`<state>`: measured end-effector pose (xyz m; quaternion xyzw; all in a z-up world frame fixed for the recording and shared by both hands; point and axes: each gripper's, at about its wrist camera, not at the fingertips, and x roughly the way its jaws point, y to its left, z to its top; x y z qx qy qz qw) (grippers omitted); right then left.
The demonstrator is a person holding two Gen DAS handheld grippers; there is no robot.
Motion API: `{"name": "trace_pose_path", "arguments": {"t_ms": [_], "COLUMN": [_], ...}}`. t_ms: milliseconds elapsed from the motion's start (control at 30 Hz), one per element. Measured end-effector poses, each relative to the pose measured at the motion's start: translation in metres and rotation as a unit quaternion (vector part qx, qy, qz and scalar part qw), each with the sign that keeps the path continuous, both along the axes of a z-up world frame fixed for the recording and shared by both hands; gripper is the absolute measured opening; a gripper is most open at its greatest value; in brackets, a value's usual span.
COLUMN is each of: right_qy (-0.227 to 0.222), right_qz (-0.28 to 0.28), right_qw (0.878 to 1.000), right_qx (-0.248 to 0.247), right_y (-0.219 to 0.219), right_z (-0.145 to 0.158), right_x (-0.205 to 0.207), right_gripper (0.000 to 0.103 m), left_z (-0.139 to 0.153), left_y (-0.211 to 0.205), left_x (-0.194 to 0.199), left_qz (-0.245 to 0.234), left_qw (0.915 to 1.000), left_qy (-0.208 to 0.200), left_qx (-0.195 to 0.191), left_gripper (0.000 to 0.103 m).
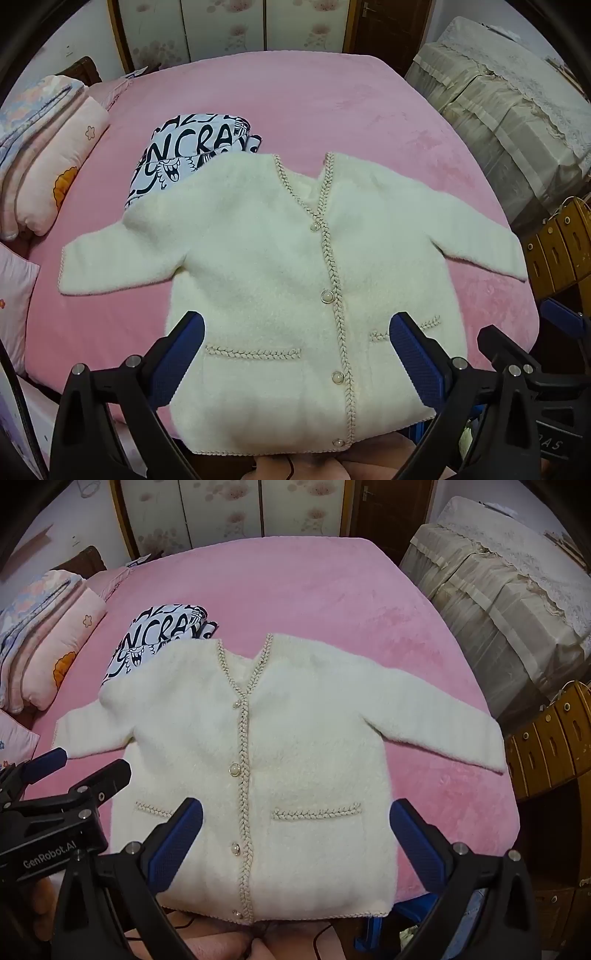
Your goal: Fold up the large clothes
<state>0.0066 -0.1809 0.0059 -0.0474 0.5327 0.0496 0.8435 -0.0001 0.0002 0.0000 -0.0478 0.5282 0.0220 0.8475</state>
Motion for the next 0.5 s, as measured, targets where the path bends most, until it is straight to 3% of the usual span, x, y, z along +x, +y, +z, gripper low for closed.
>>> {"name": "trace_pose_path", "arguments": {"t_ms": [500], "right_qy": [-0.001], "right_qz": [-0.003], "right_qw": [1.000], "right_qx": [-0.001], "right_y": [-0.0020], "right_z": [-0.0011], "right_x": [-0.0035], "right_gripper": [0.102], "left_z": [0.0007], "left_y": [-0.0022], "left_x": [-0.0079], "left_qz": [-0.005], "left_qw": [1.0000], "left_qy": [0.000], "left_qx": [-0.005], "left_gripper": [0.099]}}
